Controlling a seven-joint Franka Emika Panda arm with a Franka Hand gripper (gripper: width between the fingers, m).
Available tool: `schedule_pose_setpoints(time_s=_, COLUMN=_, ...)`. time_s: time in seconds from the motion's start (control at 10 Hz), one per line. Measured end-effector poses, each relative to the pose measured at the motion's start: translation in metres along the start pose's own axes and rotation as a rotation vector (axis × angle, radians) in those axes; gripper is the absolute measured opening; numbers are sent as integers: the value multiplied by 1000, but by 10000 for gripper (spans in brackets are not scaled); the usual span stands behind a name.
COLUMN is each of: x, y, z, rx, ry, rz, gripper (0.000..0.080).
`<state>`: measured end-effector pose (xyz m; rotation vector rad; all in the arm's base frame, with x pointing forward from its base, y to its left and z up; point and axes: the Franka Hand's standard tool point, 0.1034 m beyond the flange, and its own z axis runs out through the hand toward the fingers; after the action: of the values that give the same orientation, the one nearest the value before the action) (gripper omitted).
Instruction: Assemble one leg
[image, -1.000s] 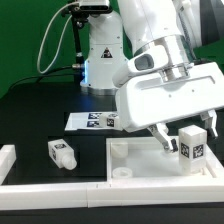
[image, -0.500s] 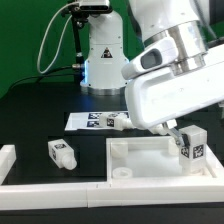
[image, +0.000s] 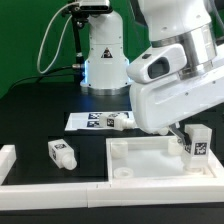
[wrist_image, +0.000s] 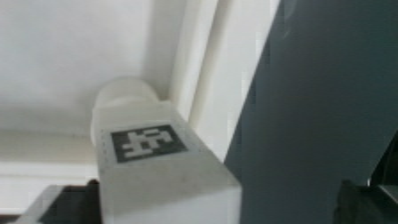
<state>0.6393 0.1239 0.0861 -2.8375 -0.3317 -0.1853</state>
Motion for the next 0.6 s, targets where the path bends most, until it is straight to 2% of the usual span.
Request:
schedule_pose_setpoints(time_s=0.1, x=1, y=8, z=-1, rx=-25, ry=4, rz=-58, gripper=648)
schedule_pose_setpoints(time_s=0.2, x=8, y=25, z=-8, rx=-80, ry=18, rz=-118, gripper=648)
schedule_pose_setpoints(time_s=0.3, x=14, y=33, z=-13, rx=-114, ry=26, rz=-118, gripper=648)
schedule_pose_setpoints(time_s=0.4, x=21, y=34, z=-15, rx=-137, ry=82, rz=-101, gripper=648)
schedule_pose_setpoints(time_s=0.5, x=16, y=38, z=-11, rx=-144, ry=118, rz=-80, gripper=648)
schedule_pose_setpoints(time_s=0.6, x=13, y=37, z=-9, rx=-139, ry=99, rz=-82, gripper=648)
